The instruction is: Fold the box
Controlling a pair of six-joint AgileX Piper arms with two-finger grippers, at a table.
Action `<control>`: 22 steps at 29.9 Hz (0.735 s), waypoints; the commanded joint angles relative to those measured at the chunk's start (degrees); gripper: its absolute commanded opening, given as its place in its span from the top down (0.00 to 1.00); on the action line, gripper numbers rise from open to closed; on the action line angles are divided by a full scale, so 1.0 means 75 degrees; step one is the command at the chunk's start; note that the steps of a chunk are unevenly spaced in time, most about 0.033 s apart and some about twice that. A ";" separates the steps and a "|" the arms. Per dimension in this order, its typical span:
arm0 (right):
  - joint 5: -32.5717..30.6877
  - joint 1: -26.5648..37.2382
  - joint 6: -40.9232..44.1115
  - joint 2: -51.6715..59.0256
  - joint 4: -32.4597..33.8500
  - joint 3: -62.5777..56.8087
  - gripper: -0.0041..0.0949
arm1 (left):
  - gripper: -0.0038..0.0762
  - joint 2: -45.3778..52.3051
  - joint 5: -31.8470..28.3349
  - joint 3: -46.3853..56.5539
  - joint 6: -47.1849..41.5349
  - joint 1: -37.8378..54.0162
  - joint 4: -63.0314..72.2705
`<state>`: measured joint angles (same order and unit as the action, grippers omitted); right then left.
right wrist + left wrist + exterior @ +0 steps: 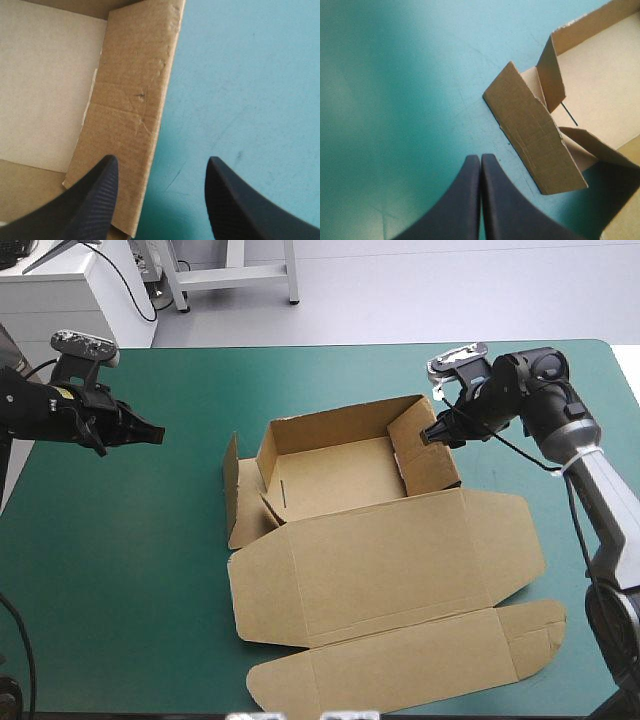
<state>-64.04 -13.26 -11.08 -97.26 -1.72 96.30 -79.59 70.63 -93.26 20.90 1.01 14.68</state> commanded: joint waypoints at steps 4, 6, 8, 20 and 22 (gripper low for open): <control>-0.0064 0.0035 -0.0279 -0.0258 -0.0542 0.0242 0.46 | 0.96 0.0489 -0.0280 0.0020 0.0061 -0.0020 0.0161; -0.0064 0.0035 -0.0358 -0.0523 -0.0509 0.0242 0.46 | 0.96 0.0599 -0.0280 0.0193 0.0061 -0.0020 0.0161; -0.0079 0.0035 -0.0395 -0.0755 -0.0510 0.0242 0.46 | 0.96 0.0700 -0.0280 0.0401 0.0061 -0.0020 0.0161; -0.0193 0.0035 -0.0471 -0.1214 -0.0736 0.0291 0.55 | 0.96 0.0902 -0.0429 0.1177 0.0065 -0.0020 0.0161; -0.0193 0.0035 -0.0471 -0.1214 -0.0736 0.0322 0.64 | 0.96 0.0902 -0.0398 0.1177 0.0065 -0.0020 0.0212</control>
<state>-65.88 -13.26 -13.91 -109.47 -6.92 96.54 -74.53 70.14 -83.11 21.66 1.01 14.68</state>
